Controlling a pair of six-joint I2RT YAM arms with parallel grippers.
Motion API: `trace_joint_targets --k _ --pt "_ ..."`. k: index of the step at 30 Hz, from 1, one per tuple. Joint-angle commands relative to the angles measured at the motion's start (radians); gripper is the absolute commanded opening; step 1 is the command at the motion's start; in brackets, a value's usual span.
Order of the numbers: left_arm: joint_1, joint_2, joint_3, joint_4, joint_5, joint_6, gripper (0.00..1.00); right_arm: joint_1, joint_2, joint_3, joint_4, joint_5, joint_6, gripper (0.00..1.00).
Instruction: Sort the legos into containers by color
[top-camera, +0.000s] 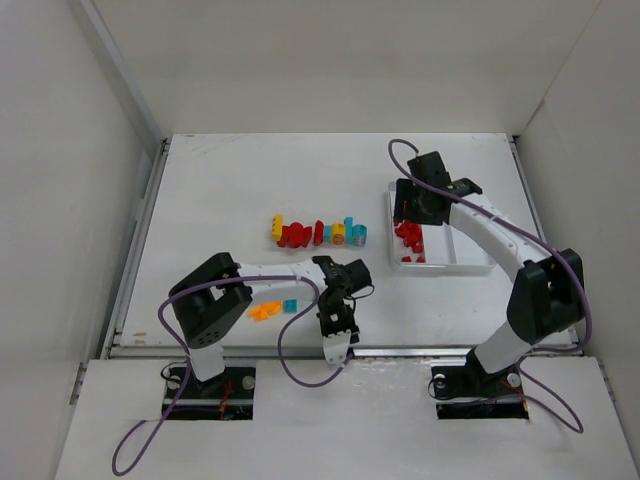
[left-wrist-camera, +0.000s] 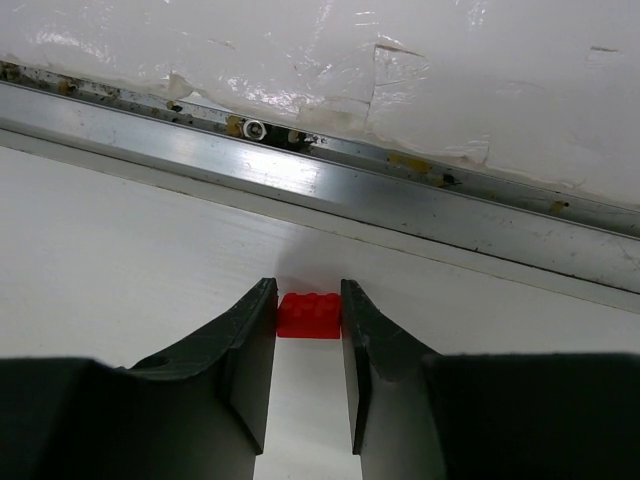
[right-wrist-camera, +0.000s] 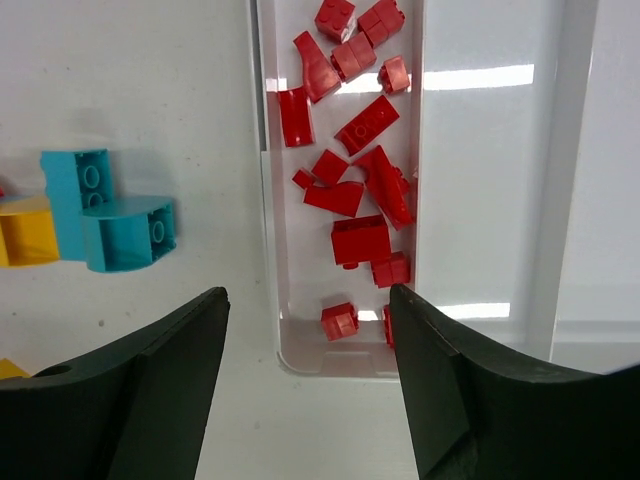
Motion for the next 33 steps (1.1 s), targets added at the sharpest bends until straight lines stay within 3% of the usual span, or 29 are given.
trace_joint_targets --k 1,8,14,16,21,28,32,33 --pt "-0.004 0.032 0.009 -0.025 -0.04 0.001 0.02 0.009 -0.045 -0.001 0.031 -0.009 -0.011 0.71" --pt "-0.004 0.033 0.075 0.013 -0.028 -0.155 0.0 0.009 -0.116 0.048 0.019 0.0 -0.029 0.71" --pt "0.054 0.069 0.276 0.013 0.135 -0.357 0.0 -0.024 -0.194 0.123 -0.003 0.018 -0.029 0.71" --pt "0.068 0.095 0.377 0.074 0.171 -0.471 0.0 -0.033 -0.234 0.123 0.008 0.018 -0.029 0.71" --pt "0.103 0.166 0.52 0.221 0.204 -0.574 0.0 -0.052 -0.289 0.072 0.051 0.008 -0.02 0.71" --pt "0.174 0.325 0.631 0.649 0.224 -0.957 0.0 -0.061 -0.328 0.072 -0.015 0.04 -0.011 0.71" --pt "0.174 0.384 0.655 0.718 0.224 -0.93 0.0 -0.061 -0.316 0.094 -0.048 0.031 -0.04 0.71" --pt "0.174 0.397 0.655 0.731 0.212 -0.942 0.05 -0.061 -0.306 0.094 -0.064 0.031 -0.04 0.71"
